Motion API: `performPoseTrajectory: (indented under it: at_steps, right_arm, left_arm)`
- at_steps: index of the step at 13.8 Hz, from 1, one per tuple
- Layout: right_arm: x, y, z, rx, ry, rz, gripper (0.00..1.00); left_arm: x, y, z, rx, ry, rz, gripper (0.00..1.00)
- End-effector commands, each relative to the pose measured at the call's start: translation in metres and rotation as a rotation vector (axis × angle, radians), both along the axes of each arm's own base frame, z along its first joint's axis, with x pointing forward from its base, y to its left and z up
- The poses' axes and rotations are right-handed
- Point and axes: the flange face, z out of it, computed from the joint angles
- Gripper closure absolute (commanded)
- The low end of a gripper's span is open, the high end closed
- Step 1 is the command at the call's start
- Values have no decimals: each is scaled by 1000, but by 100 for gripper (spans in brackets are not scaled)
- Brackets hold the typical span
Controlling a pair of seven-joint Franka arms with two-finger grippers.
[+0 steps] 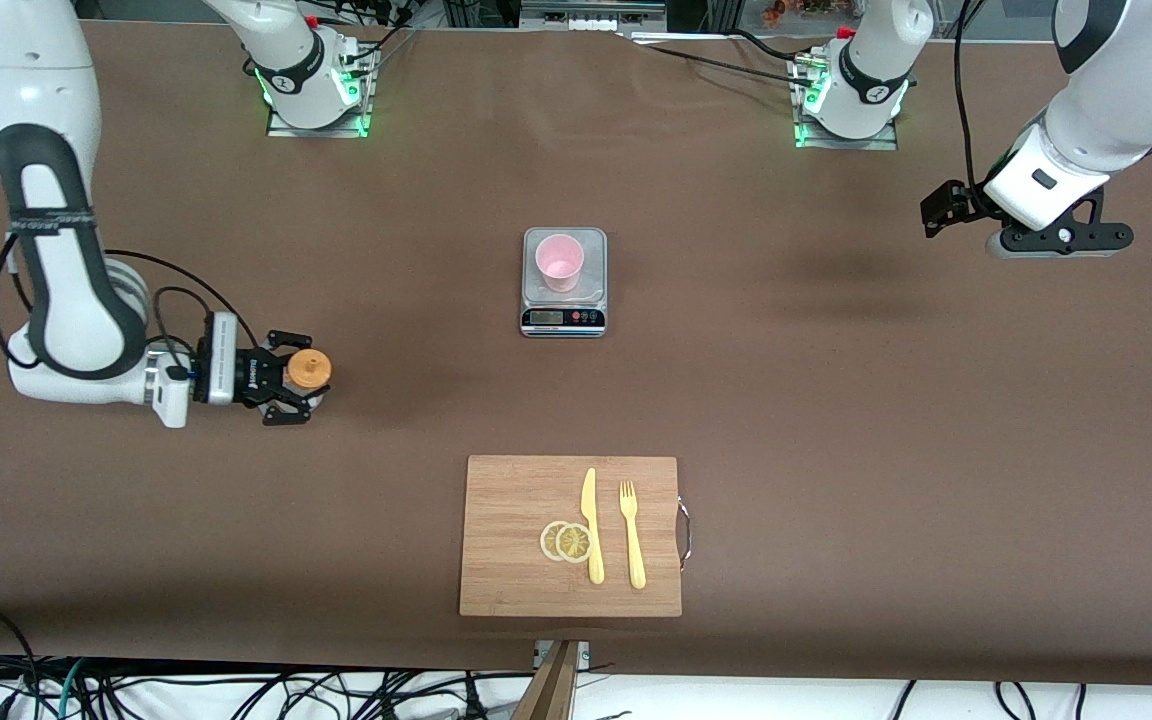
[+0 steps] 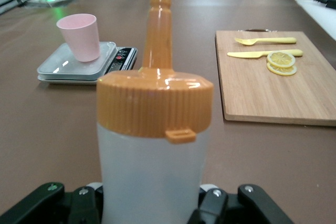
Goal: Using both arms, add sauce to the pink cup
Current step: 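Lift the bottle with the right gripper and carry it over the cup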
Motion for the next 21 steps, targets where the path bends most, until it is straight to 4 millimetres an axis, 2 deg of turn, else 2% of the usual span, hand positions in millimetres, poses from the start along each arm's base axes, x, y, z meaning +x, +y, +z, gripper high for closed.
performPoseTrajectory:
  at_steps: [1, 3, 9, 11, 16, 21]
  right_arm:
    - [4, 44, 24, -142, 47, -13, 100]
    - [6, 74, 31, -165, 46, -11, 100]
    - [4, 121, 39, -271, -6, 65, 100]
    - [0, 144, 39, -325, -30, 82, 100]
    - [-16, 210, 51, -445, -61, 140, 100]
    - [-41, 257, 77, -642, -110, 197, 100]
  left_arm:
    - [1, 2, 7, 19, 4, -16, 0]
    - [1, 2, 7, 19, 4, -16, 0]
    - [1, 2, 7, 19, 4, -18, 0]
    - [1, 2, 8, 19, 3, -18, 0]
    - [1, 2, 8, 19, 3, -16, 0]
    - [1, 2, 8, 19, 4, -15, 0]
